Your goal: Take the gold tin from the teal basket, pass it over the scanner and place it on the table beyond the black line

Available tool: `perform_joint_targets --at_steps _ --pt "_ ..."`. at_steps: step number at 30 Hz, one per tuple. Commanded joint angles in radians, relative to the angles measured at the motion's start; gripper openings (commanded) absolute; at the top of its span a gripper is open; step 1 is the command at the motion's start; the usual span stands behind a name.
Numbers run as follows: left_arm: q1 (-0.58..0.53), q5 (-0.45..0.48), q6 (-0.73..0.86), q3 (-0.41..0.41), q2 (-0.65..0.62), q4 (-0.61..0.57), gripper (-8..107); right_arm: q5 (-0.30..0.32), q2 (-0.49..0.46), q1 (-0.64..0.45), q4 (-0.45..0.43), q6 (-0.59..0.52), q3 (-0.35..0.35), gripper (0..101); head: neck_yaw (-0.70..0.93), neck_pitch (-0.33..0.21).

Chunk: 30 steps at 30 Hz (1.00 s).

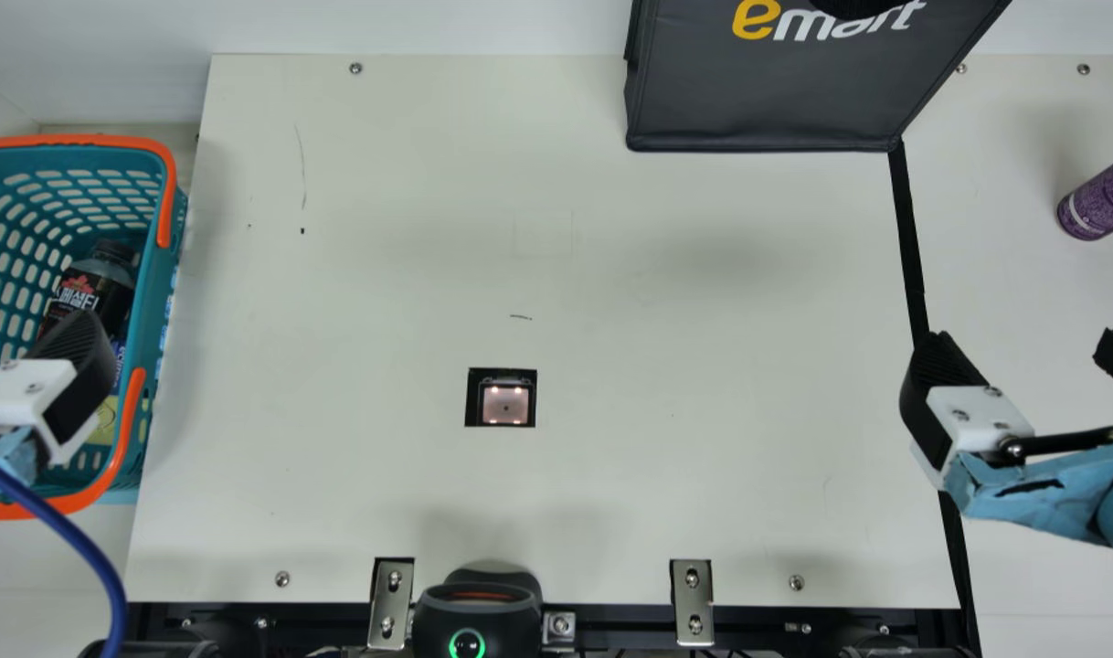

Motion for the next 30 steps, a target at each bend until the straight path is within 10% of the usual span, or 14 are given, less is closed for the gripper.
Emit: perform_joint_targets --at_steps 1,15,30 --pt "0.000 0.000 0.000 0.000 0.000 0.000 90 0.000 0.000 0.000 0.000 0.000 0.000 95 0.025 -0.029" --pt "0.000 0.000 0.000 0.000 0.000 0.000 90 0.000 0.000 0.000 0.000 0.000 0.000 95 0.351 -0.029" --pt "0.024 0.000 -0.025 -0.002 0.010 0.006 90 0.000 0.000 0.000 0.000 0.000 0.000 95 0.351 -0.029"
